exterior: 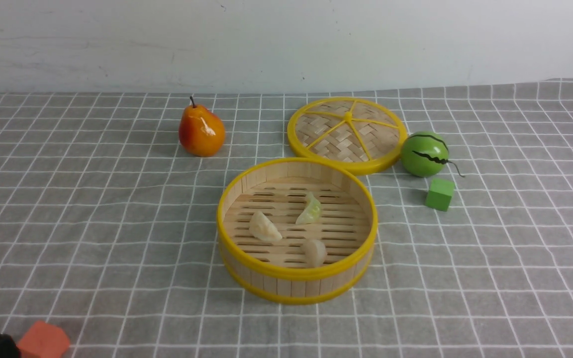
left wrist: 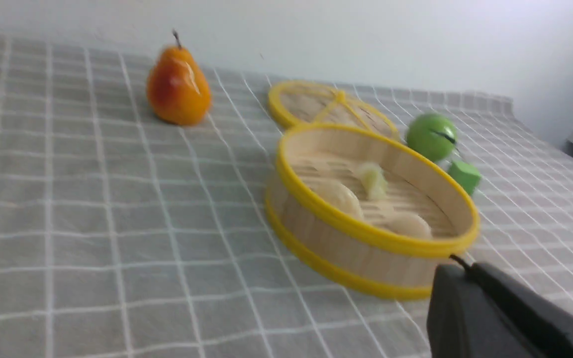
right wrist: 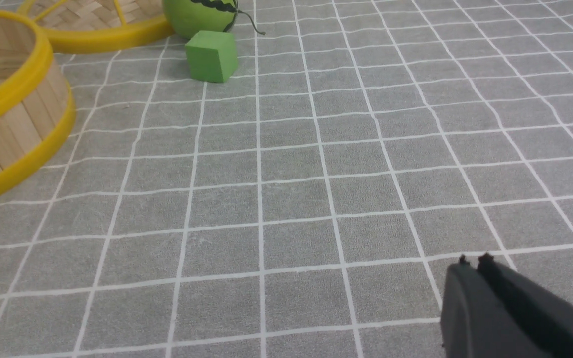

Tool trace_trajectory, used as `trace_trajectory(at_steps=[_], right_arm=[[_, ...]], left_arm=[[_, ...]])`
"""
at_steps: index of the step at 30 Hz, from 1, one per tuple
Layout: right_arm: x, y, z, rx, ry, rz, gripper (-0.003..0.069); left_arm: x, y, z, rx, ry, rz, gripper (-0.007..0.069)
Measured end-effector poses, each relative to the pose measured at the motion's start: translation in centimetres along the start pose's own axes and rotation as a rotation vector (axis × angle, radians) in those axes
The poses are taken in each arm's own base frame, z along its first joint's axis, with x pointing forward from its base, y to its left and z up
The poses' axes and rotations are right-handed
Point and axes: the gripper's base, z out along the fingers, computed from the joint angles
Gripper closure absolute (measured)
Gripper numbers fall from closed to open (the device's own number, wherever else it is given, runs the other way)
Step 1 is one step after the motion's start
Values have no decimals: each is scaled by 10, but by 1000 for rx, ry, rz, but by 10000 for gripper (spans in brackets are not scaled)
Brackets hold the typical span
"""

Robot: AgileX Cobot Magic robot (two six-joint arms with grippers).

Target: Put the dumplings into the steamer on the table with the grey tablecloth.

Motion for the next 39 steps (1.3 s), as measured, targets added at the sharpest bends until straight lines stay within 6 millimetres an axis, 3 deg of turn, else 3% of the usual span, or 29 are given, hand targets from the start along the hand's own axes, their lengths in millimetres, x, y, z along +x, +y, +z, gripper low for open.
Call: trace_trajectory(at_steps=[6, 12, 23, 39], right_arm=[[0, 0, 0, 0, 0, 0, 636], [0, 0, 0, 0, 0, 0, 630], [0, 0, 0, 0, 0, 0, 613], [0, 0, 0, 0, 0, -1, 592]], left_arm=[[16, 20, 3, -272, -26, 23, 638], [35, 31, 3, -393, 15, 4, 638], [51, 38, 1, -466, 153, 12, 638], [53, 38, -1, -480, 161, 66, 638]])
